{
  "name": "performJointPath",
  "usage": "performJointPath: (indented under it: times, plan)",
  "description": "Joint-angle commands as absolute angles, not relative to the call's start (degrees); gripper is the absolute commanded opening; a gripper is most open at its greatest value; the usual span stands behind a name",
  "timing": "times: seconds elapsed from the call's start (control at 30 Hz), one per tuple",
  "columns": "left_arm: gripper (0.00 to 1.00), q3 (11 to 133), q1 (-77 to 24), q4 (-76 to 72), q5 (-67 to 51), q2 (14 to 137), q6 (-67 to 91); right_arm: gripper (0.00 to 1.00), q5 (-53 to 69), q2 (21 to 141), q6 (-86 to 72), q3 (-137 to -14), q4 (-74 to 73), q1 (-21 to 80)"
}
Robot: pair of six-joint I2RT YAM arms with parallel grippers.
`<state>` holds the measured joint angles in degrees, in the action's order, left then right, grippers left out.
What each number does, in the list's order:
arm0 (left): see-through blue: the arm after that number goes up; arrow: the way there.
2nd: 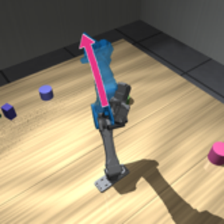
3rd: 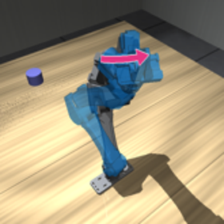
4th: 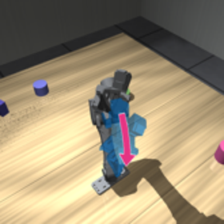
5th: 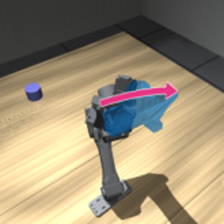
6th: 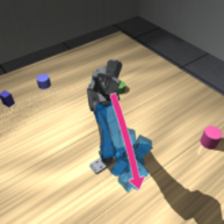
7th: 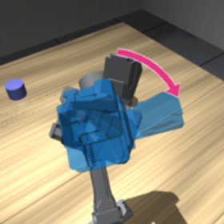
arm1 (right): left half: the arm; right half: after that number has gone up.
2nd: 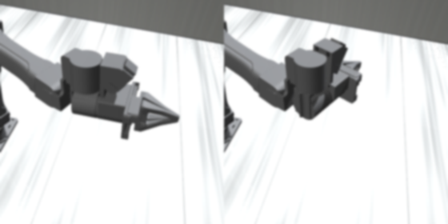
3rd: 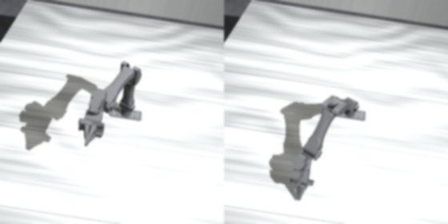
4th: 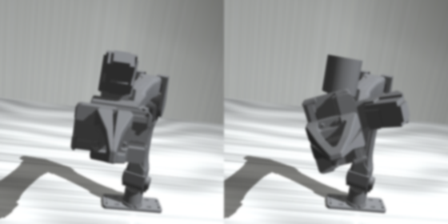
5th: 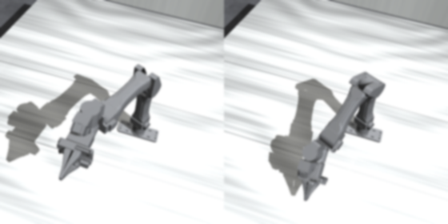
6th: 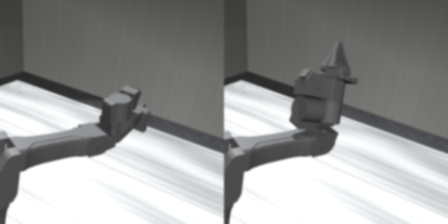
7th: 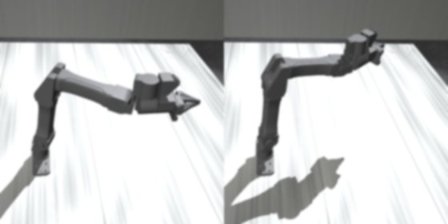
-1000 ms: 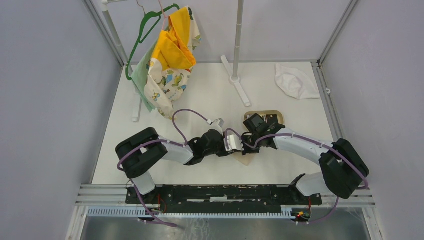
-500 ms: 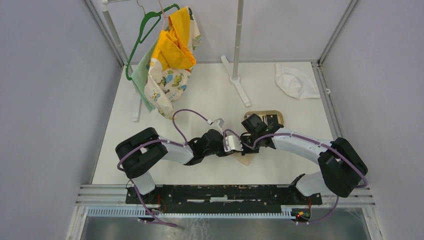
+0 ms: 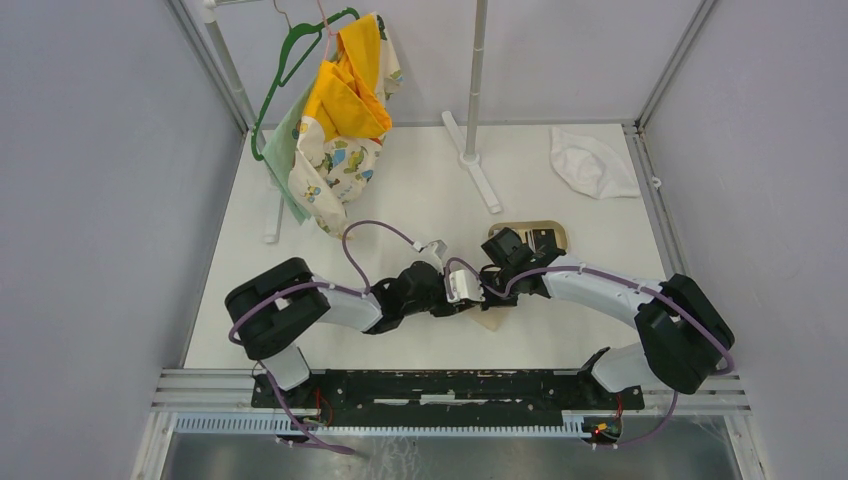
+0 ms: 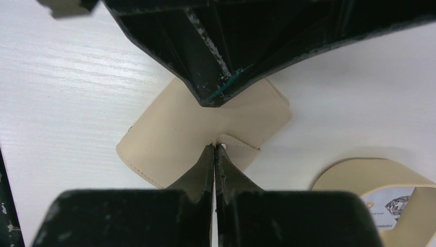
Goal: Put the credit cards into the card holder
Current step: Close the card holder at the center of the board, then reset both arms
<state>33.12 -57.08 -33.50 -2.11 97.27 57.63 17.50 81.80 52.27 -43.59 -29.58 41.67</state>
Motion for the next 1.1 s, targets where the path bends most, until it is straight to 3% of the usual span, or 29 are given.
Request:
performJointPath:
  times: [0.0,0.13,0.3,0.5,0.57,0.63,0.73,0.83,1.07]
  plan:
    - [0.02,31.7,-57.1,-34.8,-1.3,92.4,54.3,0.11,17.1,83.5,51.6,-41.2,-29.8,41.3]
    - [0.03,30.3,-57.2,-33.3,-0.2,89.0,52.9,0.36,23.1,77.7,51.3,-42.1,-30.3,38.0]
    - [0.06,26.8,-57.1,-31.9,1.6,82.5,49.7,0.55,31.2,69.1,52.1,-43.7,-32.0,31.3]
    - [0.27,23.7,-57.3,-29.2,0.8,68.8,44.1,0.72,34.8,58.9,52.0,-44.3,-29.9,23.7]
    - [0.40,23.9,-57.4,-26.8,0.4,63.4,42.2,0.81,32.4,54.9,49.7,-43.6,-26.0,21.4]
    - [0.57,24.3,-57.4,-24.7,0.3,57.6,40.4,0.96,27.3,51.2,45.5,-42.6,-21.0,19.8]
    - [0.77,27.8,-57.4,-17.5,0.3,50.4,36.5,0.98,18.7,47.0,36.9,-42.1,-14.1,18.6]
    - [0.90,32.3,-57.4,-8.9,2.4,45.1,33.0,0.98,14.6,44.4,29.8,-45.2,-12.4,18.5]
    - [0.99,42.9,-57.4,11.6,12.5,38.0,29.7,0.98,27.9,40.1,24.8,-52.1,-15.6,18.4]
